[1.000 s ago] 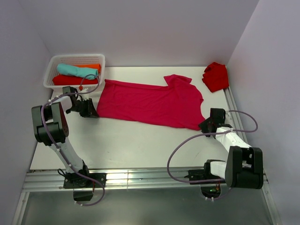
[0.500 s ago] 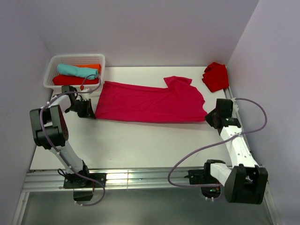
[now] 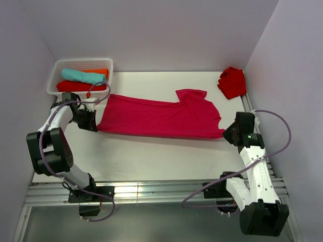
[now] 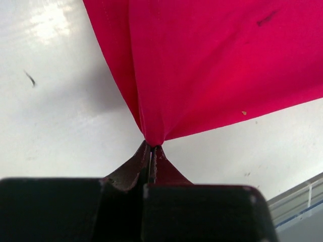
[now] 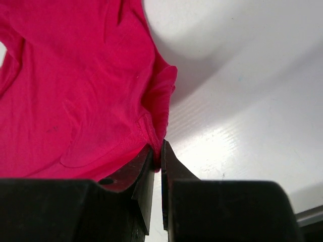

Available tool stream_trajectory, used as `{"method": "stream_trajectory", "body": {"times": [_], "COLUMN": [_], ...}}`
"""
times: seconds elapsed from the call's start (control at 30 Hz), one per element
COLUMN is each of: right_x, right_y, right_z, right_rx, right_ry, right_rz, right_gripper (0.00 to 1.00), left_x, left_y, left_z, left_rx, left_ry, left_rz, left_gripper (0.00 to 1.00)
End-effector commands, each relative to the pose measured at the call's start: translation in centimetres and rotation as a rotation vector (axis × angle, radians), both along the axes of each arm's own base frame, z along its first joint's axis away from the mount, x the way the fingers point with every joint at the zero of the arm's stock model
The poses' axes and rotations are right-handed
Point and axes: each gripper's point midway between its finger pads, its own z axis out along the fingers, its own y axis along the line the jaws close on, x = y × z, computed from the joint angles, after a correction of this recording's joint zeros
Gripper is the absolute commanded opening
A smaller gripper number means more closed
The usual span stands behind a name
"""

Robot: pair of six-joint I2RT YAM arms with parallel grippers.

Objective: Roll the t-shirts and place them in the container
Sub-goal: Fold the tshirt

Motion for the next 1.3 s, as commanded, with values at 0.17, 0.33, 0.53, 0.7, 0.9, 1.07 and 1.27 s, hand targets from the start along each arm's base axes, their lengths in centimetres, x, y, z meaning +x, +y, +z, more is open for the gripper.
{"method": "stream_trajectory", "body": {"times": [0.17, 0.33, 0.53, 0.7, 0.9, 1.07, 1.27], "right_x": [-2.0, -3.3, -5.1, -5.8, -2.8, 2.1, 8.7], "right_y": [0.0, 0.9, 2.3, 2.0, 1.8, 1.1, 0.8], "right_z": [4.4, 4.4, 3.2, 3.7, 5.0, 7.3, 7.8], "right_rx": [-0.026, 0.008, 0.066, 0.052, 0.049, 0.016, 0.019], "right_ry": [-0.078, -0.1, -0.11, -0.135, -0.156, -0.21, -0.215], "right_rz": [0.012, 0.035, 0.065, 0.043, 0.053, 0.084, 0.124], "right_gripper": [0.15, 0.2, 0.35, 0.48, 0.49, 0.5, 0.45], "left_x": [-4.1, -5.8, -7.9, -8.8, -6.5, -0.7, 6.8], "left_y": [1.4, 1.5, 1.5, 1.8, 2.2, 2.1, -1.7], "left_z": [1.4, 1.5, 0.9, 1.2, 4.6, 8.1, 8.5], "left_rx": [0.133, 0.158, 0.182, 0.211, 0.233, 0.208, 0.196], "left_ry": [-0.004, -0.001, 0.022, 0.006, -0.082, -0.207, -0.334], "left_rz": [-0.104, -0.127, -0.143, -0.161, -0.165, -0.128, -0.173], "left_gripper": [0.0, 0.0, 0.04, 0.36, 0.52, 0.54, 0.52]}}
